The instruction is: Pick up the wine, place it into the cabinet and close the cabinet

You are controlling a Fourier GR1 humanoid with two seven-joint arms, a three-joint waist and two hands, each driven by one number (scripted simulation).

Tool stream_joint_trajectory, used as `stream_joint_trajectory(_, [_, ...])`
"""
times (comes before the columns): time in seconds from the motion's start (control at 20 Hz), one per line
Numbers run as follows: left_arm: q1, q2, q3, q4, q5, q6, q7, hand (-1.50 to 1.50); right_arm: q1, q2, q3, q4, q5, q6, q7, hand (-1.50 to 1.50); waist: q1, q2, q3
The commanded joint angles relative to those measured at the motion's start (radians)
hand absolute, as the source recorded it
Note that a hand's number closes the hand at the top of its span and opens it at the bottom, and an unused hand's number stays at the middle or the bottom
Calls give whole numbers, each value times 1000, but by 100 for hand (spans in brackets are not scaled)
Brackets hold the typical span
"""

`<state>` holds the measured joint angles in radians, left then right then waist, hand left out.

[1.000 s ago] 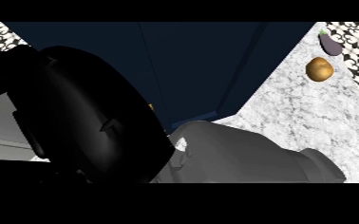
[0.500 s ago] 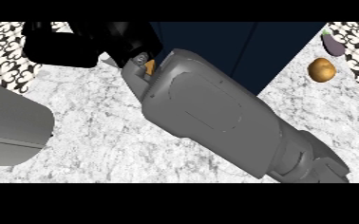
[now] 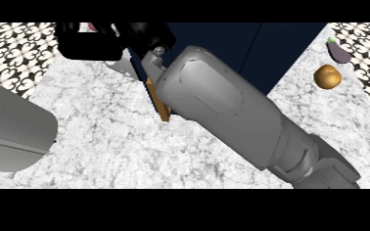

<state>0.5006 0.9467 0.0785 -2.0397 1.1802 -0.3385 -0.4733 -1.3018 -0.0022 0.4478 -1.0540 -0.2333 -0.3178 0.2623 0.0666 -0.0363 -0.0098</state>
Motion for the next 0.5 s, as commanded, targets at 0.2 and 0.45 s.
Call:
stream_joint_trajectory(0.2, [-30,7,30,7,16,28,15,150,82,-115,-50,190,43,0,-84,150,-29,70,8])
stream_joint_trajectory(0.45, [-32,3,23,-10,15,46,24,150,105,-117,-47,193,47,16,-128,150,-28,68,8])
